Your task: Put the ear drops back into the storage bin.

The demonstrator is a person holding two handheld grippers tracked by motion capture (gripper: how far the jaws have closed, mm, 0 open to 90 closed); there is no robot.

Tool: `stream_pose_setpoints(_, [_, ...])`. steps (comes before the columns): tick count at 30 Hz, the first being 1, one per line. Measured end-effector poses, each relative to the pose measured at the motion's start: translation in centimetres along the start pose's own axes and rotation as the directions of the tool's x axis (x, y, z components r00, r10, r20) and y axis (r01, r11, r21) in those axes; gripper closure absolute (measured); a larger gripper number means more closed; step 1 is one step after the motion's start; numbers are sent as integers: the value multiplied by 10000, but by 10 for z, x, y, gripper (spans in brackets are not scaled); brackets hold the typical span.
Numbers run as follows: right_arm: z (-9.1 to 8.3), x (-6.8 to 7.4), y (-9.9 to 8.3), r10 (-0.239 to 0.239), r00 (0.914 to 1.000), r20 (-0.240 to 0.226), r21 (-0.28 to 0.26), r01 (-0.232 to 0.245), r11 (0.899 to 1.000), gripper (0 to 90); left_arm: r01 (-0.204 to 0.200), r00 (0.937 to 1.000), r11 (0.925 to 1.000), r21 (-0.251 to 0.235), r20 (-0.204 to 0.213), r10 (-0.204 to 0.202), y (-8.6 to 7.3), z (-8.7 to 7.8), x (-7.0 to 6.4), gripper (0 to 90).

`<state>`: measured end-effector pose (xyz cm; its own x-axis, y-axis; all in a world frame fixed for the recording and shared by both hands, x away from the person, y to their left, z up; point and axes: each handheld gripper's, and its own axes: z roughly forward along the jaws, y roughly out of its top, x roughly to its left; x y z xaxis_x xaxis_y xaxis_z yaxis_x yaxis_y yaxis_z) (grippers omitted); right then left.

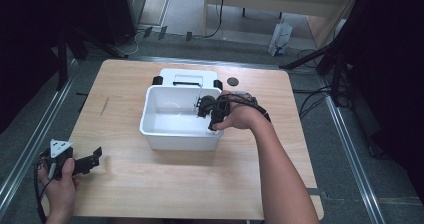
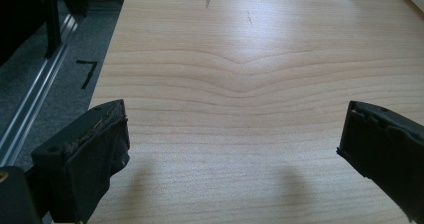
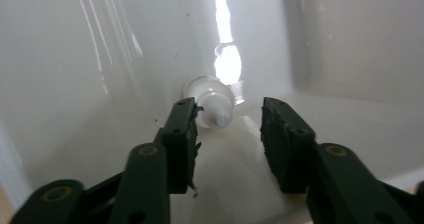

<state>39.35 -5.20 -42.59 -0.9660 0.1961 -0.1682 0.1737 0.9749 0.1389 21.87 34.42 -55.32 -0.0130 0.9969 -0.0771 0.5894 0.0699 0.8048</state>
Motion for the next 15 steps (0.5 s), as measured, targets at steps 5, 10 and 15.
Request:
stream_pose_setpoints(5, [-15, -4, -2, 410, 9990, 181, -615, -398, 9973, 492, -10, 10000, 10000, 27, 7, 10, 0, 0, 0, 5])
stream_pose_setpoints(10, [-38, -2, -4, 668, 9967, 471, -1151, -610, 9915, 345, -4, 10000, 10000, -2, 7, 4, 0, 0, 0, 4])
stream_pose_setpoints(15, [-52, 1, -6, 827, 9919, 962, -1410, -687, 9876, 236, -12, 10000, 10000, 10, -18, 12, 0, 0, 0, 4])
